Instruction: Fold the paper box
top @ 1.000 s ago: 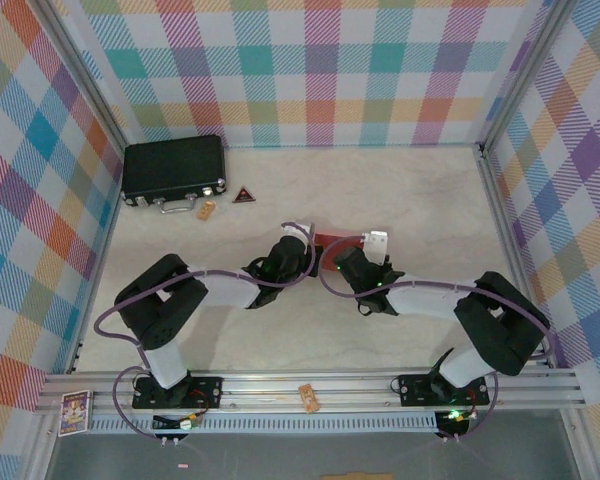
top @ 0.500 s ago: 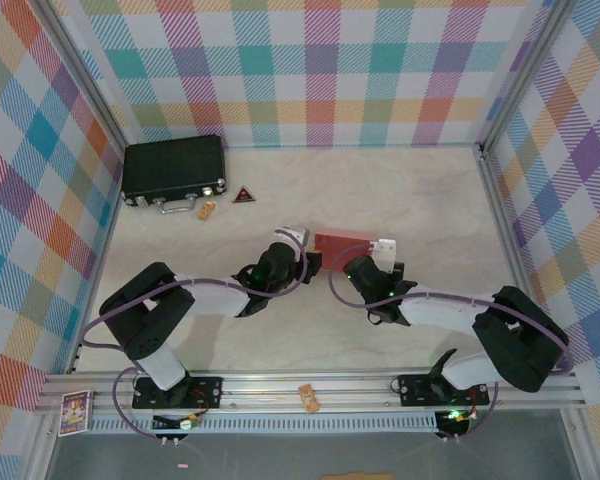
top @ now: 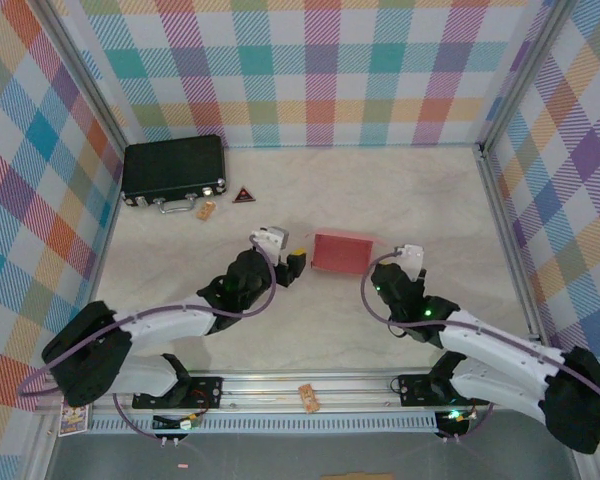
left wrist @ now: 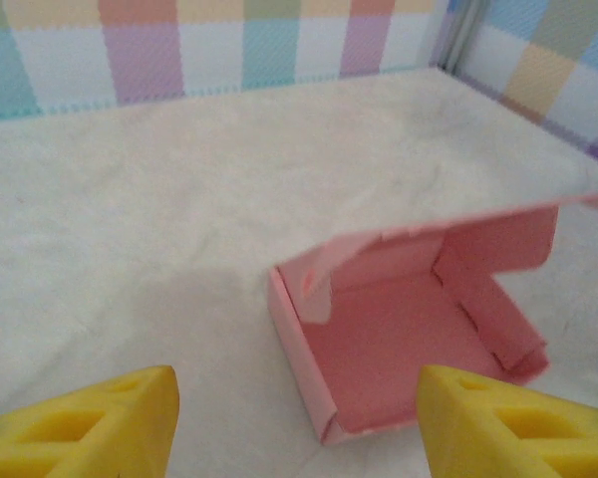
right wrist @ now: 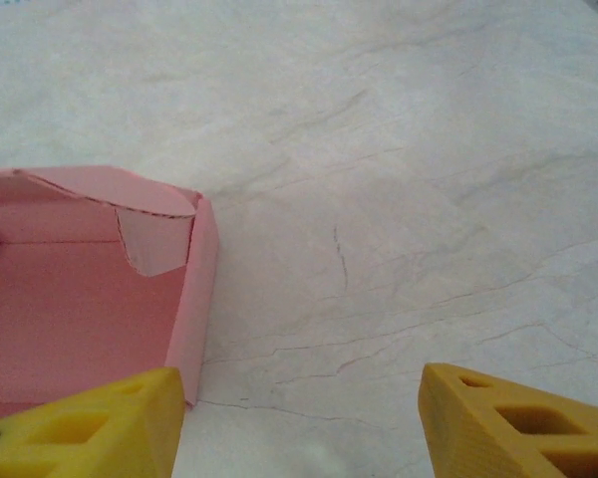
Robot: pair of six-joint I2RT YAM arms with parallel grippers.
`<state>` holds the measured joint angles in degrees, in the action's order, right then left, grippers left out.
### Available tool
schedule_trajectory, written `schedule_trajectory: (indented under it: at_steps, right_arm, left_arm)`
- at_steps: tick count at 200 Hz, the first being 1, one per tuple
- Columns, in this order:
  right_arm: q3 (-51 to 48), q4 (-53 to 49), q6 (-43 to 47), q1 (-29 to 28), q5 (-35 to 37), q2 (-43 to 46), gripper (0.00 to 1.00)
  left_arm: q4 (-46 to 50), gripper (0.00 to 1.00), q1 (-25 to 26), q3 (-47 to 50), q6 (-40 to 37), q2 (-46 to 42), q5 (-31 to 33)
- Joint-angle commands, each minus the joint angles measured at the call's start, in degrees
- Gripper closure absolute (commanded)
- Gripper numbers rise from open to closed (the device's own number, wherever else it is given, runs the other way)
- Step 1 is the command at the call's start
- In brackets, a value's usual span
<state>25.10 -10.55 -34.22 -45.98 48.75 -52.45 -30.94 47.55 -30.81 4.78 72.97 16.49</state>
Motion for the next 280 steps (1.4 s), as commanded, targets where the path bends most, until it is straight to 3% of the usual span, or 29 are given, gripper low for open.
schedule_trajectory:
  at_steps: [1, 25, 56, 86, 113, 154, 218, 280]
  right_arm:
    - [2.64, -7.06, 1.21, 0.20, 0.40, 4.26, 0.38]
    - [7.28, -10.73, 4.79, 6.07, -7.57, 6.30, 0.38]
    - [14.44, -13.09, 8.32, 18.15, -24.60, 4.18, 0.37]
    - [22.99, -13.84, 10.92, 28.84, -44.13, -5.28, 0.34]
    - [31.40, -16.09, 12.61, 30.89, -54.30, -15.95, 0.36]
    - [34.66, -16.93, 11.71, 30.86, -58.06, -22.72, 0.39]
    - [31.94, -16.33, 11.91, 30.60, -59.63, -26.68, 0.41]
    - [29.53, -15.55, 11.54, 30.34, -58.77, -29.13, 0.46]
  left_arm:
    - [8.35, 0.34, -0.48, -4.97, -1.97, -2.75, 5.04]
    - [16.25, 0.33, -3.44, -13.22, 0.35, -0.98, 1.46]
    - [25.15, 0.30, -7.60, -24.61, 4.87, 5.07, -6.01]
    - [34.55, 0.30, -12.72, -36.58, 10.71, 14.44, -16.48]
    - [41.04, 0.31, -14.85, -45.29, 13.05, 22.28, -23.10]
    - [44.47, 0.30, -14.96, -49.62, 13.46, 28.55, -27.97]
    - [44.91, 0.31, -14.44, -50.22, 13.75, 33.60, -34.40]
    - [45.29, 0.37, -13.16, -47.68, 13.81, 34.18, -32.93]
